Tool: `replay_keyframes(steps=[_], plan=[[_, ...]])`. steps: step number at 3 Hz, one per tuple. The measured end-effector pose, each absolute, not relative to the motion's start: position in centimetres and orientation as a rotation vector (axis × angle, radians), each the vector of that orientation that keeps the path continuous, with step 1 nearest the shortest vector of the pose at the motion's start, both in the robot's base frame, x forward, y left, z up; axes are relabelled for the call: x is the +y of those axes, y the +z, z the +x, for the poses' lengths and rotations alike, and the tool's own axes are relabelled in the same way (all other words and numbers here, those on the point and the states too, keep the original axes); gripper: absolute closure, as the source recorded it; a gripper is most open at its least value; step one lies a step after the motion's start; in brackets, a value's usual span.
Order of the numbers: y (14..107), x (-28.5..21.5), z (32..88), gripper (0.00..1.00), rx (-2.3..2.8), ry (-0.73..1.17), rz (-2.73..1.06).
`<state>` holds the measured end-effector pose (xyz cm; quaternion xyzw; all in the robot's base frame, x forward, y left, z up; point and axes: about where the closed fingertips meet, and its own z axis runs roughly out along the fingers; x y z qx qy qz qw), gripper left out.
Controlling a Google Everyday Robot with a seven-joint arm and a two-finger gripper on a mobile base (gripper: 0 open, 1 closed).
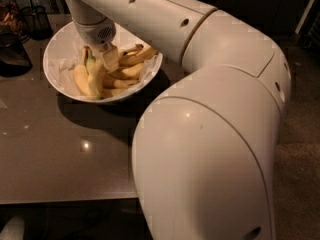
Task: Pick banana from white bowl
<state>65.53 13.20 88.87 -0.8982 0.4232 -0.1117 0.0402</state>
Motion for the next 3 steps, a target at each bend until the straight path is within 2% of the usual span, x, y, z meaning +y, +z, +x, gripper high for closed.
replay_keyframes(steps=[1,2,3], plan=[[88.9,13.2,65.5,0.91,1.296,-0.342,-2.752],[88.9,13.2,65.5,1.00,1.296,-0.342,-2.752],[90.9,12.7,64.0,1.00,1.331,-0.352,-2.682]])
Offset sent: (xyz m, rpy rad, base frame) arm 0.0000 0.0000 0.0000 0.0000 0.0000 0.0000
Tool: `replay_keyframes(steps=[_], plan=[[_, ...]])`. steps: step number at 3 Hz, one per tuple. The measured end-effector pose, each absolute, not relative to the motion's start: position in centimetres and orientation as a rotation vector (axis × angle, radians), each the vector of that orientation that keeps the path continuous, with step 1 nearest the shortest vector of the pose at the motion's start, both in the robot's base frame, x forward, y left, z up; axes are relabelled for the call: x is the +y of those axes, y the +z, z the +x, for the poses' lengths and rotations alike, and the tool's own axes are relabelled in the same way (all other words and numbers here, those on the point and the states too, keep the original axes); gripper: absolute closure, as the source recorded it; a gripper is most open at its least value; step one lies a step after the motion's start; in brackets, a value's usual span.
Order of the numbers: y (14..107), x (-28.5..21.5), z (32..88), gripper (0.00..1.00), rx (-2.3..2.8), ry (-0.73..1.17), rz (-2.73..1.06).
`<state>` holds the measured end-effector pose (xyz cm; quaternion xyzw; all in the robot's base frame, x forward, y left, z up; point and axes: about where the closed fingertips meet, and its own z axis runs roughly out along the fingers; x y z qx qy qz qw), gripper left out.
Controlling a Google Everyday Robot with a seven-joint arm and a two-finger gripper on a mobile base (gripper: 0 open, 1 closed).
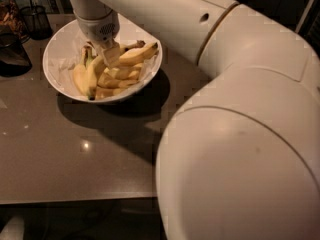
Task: Pick banana from white bowl
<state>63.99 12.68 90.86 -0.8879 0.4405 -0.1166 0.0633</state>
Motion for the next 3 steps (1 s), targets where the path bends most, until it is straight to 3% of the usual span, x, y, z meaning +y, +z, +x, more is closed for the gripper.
replay_keyframes(steps=[3], plan=[[95.9,9.7,58.2,1.00,1.424,-0.282,-2.402]])
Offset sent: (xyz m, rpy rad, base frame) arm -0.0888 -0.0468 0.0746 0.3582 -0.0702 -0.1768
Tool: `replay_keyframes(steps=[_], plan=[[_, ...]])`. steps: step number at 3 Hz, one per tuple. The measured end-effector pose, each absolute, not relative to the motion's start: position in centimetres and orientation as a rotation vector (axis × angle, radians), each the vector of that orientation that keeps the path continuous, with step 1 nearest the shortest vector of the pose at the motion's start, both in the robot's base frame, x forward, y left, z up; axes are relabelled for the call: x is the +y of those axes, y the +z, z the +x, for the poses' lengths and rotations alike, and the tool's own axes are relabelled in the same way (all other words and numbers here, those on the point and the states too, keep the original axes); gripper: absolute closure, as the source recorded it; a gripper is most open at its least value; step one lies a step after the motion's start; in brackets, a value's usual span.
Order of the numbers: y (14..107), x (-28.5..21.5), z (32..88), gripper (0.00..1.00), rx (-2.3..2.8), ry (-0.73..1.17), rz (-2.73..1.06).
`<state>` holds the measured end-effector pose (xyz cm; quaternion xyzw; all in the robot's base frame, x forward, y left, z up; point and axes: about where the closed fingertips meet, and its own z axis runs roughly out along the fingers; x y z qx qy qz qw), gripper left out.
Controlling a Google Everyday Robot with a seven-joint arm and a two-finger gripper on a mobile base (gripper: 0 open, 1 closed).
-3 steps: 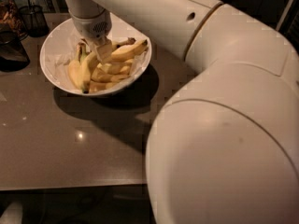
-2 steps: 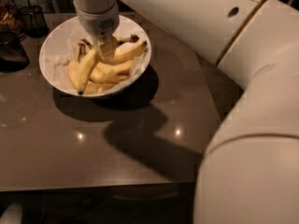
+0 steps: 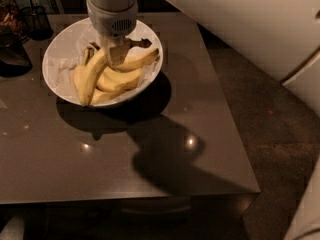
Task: Pick banana from white bowl
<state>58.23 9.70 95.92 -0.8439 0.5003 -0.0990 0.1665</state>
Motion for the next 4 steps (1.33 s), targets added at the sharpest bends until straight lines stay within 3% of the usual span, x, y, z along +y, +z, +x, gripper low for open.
replay_keyframes(steps=[4], plan=[[96.4,7.9,49.7,1.00,1.547,-0.108,-2.158]])
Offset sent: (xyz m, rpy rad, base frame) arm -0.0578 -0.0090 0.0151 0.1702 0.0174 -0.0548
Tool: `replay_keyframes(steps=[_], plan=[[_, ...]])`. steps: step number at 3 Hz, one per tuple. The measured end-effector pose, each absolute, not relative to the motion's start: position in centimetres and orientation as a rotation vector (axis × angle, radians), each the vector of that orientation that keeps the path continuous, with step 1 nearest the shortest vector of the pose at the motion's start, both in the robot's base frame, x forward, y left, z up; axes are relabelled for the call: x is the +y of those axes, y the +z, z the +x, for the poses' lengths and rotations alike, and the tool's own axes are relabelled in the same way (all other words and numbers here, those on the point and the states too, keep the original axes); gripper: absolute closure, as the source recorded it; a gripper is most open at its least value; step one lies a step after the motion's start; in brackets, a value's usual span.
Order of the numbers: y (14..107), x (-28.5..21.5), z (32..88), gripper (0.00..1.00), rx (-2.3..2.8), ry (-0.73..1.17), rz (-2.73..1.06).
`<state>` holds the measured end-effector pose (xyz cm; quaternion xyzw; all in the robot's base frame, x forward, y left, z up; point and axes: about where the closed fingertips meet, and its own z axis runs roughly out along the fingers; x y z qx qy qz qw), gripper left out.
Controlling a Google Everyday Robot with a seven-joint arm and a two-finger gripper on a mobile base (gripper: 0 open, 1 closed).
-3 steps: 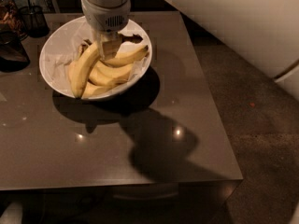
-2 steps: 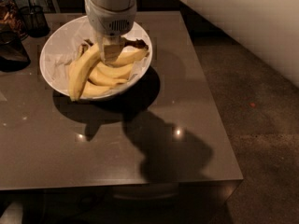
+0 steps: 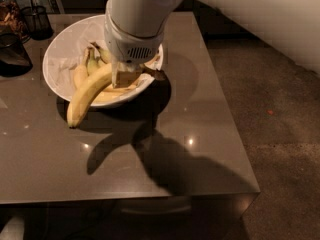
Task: Pick banana from white bowl
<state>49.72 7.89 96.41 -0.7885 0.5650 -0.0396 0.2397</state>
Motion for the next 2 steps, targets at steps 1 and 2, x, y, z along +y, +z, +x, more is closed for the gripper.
replay_keyframes(steps=[1,2], plan=[[96.6,7.4,46.5,1.00,1.611,-0.112,-2.102],[96.7,7.1,44.0,1.00,1.656,-0.113,-2.057]])
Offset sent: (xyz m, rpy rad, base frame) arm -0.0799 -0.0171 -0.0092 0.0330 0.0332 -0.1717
